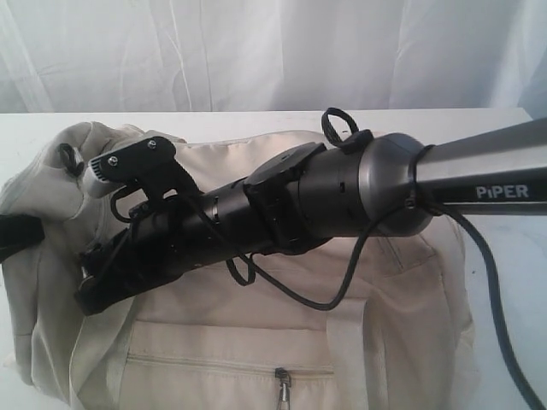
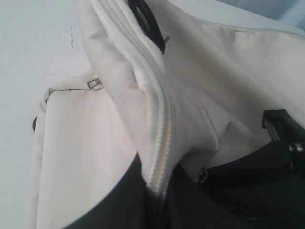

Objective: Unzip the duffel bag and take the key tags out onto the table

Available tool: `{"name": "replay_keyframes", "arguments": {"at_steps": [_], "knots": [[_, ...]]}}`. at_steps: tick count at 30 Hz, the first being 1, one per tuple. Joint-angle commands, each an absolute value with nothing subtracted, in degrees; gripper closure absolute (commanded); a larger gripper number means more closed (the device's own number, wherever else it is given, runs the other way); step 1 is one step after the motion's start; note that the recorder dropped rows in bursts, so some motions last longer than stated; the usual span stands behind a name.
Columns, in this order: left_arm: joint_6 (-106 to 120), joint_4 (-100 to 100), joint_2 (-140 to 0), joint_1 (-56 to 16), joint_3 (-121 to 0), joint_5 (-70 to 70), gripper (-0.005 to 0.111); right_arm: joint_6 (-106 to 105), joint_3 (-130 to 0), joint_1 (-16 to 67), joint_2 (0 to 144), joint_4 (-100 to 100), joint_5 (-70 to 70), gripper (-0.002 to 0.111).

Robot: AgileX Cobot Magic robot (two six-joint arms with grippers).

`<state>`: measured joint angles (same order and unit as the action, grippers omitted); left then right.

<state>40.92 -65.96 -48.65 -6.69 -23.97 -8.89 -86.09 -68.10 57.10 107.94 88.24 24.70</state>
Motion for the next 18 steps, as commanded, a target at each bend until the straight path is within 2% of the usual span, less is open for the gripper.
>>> {"name": "replay_keyframes", "arguments": {"at_steps": [1,8,18], "knots": [[40.8,-68.5,-47.3,-7.0,-25.4,-6.9,0.107,-85.6,-69.3,57.3,107.7,88.4,27.1,0.106],[40.8,-65.2,-47.3,-7.0,-25.4,-7.3,0.107,-85.6,-69.9,57.3,105.8,88.4,26.2,0.108],[40.7,-64.3,-47.3,-7.0,-25.4,-9.1,0.107,-85.6,-69.9,57.1,102.3,87.5,16.6,0.108]]}}
